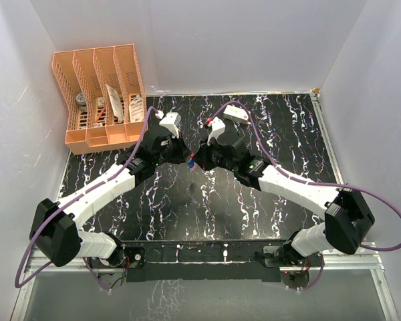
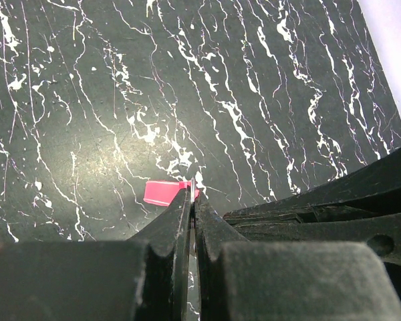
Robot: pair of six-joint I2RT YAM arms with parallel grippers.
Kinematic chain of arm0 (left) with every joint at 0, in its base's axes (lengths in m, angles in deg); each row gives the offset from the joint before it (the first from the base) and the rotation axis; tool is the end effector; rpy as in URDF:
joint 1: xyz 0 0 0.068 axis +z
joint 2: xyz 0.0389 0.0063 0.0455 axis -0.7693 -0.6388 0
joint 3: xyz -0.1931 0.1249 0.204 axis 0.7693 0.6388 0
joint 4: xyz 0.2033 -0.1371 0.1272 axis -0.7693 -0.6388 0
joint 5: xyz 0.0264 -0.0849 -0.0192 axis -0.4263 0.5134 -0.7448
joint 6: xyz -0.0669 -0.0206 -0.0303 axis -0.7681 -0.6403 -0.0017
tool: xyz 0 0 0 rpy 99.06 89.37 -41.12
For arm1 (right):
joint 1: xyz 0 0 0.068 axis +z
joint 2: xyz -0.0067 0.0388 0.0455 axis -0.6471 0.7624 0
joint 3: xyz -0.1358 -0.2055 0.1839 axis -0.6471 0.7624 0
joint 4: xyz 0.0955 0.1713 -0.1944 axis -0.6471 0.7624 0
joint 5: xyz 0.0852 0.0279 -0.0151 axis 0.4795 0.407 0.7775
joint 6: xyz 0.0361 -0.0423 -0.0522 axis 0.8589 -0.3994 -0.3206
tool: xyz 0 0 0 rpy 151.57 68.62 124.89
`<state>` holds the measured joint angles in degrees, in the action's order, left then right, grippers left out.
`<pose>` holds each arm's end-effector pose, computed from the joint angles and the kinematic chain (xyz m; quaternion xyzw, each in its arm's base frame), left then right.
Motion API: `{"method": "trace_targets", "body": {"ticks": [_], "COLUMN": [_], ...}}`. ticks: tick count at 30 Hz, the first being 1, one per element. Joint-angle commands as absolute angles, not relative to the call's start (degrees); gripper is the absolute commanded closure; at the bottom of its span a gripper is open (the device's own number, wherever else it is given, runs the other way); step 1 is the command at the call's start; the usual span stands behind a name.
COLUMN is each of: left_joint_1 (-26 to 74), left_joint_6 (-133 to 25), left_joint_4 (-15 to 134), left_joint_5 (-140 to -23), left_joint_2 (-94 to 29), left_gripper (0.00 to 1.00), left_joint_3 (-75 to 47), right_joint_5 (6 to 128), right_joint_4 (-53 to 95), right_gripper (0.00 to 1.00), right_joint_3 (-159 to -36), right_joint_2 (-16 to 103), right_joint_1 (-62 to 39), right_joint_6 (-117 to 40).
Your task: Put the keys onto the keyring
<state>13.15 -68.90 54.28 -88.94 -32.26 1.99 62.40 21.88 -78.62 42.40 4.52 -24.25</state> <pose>0.2690 -0.2049 0.3243 0.0818 0.8241 -0.3007 0.4729 0.2516 0.2552 0.3027 -0.1869 0.8205 0.3128 0.4406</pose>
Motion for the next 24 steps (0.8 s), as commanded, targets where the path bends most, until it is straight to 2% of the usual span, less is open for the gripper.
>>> {"method": "trace_targets", "body": {"ticks": [1, 24], "left_joint_1": [12.58, 12.24], "left_joint_6": [-68.16, -67.9], "left_joint_4": [54.69, 54.83], "left_joint_5": [-87.99, -85.43], "left_joint_2": [-29.4, -28.96], "left_gripper": [1.0, 1.0], "left_joint_3": [2.62, 2.45], "right_joint_5": [62.54, 63.04], "right_joint_4": [18.17, 18.42], "right_gripper": [1.0, 1.0], "right_joint_3": [-81.86, -81.97], "right_joint_2": [42.24, 43.06], "right_joint_1": [4.02, 3.12], "right_joint_6": [-24.07, -23.81]}}
